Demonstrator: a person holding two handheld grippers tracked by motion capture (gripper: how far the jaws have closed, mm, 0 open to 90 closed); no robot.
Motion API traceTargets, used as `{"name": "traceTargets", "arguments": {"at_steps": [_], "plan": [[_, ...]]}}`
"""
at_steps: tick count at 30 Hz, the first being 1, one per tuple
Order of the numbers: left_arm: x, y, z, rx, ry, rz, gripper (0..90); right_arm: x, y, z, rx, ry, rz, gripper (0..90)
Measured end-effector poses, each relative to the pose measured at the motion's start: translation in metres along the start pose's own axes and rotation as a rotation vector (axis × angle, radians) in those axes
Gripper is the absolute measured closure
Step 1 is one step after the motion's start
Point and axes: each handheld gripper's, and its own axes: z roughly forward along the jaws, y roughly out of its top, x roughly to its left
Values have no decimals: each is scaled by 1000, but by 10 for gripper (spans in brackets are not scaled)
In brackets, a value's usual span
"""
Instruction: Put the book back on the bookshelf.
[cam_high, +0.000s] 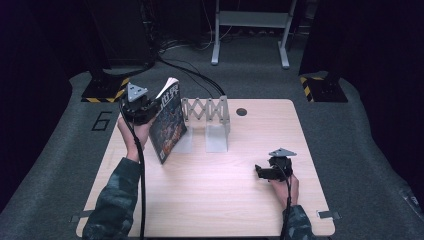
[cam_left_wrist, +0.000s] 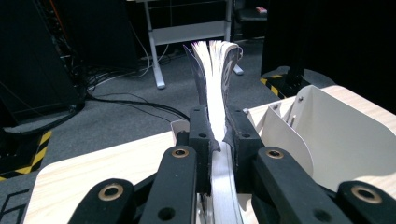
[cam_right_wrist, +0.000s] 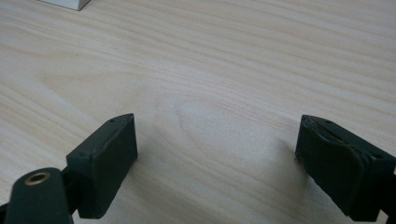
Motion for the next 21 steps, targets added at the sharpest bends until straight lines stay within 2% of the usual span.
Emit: {"name": "traceTargets", "arguments": {"at_steps": [14,21], "plan": [[5,-9,18,-38,26,-55,825,0,0,0,2,4,-1,122],[6,-8,18,-28,42,-27,806,0,0,0,2,4,0,122]]}}
